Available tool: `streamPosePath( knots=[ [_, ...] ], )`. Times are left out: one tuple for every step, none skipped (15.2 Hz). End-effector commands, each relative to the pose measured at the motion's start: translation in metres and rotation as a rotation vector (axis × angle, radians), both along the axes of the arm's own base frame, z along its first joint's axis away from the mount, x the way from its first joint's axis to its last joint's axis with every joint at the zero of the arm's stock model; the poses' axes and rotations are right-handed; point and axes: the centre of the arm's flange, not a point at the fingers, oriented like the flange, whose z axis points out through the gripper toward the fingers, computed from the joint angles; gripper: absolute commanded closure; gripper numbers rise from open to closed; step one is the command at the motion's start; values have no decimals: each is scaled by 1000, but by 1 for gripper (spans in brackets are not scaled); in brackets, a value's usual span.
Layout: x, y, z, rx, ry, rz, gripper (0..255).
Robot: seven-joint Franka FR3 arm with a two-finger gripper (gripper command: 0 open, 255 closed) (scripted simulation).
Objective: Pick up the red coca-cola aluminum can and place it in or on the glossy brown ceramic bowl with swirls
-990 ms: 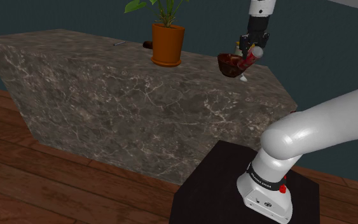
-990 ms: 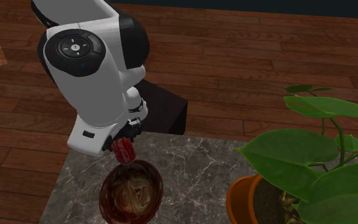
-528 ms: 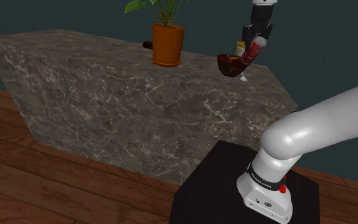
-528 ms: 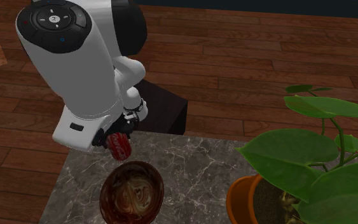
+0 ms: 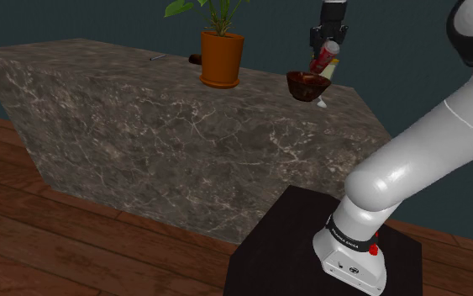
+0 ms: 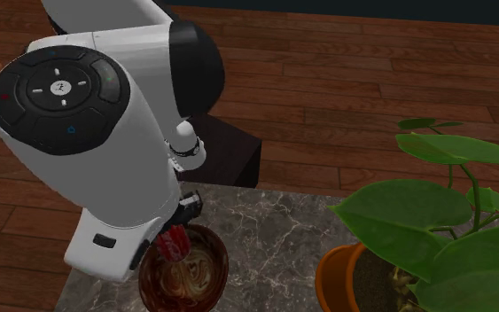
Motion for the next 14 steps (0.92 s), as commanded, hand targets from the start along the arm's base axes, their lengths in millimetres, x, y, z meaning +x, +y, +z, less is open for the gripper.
streamPosePath(
  knots=[
    [18,-21,1,-2,1,1,255],
    [28,-30,1,-2,1,1,255],
    [37,-40,1,-2,1,1,255],
    [40,-43,1,-1,1,0,255],
    [40,-43,-4,-1,1,0,255],
    [40,-42,-10,-1,1,0,255],
    [40,-43,-15,-1,1,0,255],
    [40,-43,-20,-1,1,0,255],
    [40,-43,-25,-1,1,0,255],
    [40,-43,-31,-1,1,0,255],
    [40,-43,-36,-1,1,0,255],
    [40,-43,-41,-1,1,0,255],
    [40,-43,-47,-1,1,0,255],
    [40,-43,-52,-1,1,0,255]
  ],
)
